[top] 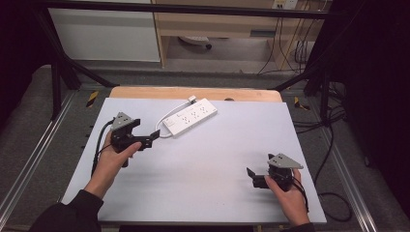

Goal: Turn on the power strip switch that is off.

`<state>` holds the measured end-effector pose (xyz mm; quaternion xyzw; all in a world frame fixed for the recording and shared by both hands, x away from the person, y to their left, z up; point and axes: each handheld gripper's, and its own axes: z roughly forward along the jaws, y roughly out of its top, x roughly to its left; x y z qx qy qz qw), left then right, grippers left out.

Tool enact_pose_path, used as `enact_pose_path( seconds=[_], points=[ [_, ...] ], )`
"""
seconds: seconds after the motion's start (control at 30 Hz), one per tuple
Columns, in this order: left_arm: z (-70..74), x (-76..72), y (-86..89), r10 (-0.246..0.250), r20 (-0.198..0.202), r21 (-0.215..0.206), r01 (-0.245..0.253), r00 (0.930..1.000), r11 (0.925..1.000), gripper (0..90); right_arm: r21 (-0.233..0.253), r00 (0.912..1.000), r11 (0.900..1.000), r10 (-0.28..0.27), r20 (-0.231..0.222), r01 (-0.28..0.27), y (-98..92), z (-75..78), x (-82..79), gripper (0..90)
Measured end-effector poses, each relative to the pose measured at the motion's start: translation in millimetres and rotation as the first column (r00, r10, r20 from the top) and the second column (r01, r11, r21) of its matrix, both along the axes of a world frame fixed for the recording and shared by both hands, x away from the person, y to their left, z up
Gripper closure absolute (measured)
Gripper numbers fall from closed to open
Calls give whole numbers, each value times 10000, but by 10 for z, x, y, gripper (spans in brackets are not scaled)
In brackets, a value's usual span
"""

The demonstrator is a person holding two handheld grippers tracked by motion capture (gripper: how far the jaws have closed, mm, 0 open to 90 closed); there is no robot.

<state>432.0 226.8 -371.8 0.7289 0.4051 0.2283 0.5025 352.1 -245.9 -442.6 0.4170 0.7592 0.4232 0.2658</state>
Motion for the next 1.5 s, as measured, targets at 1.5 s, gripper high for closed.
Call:
enact_pose_path(
  seconds=[1.5],
  points=[
    [-246,576,-306,563,-183,416,-555,9982,9976,118,95,10000,10000,32,-91,-31,-5,-2,5,35]
  ],
)
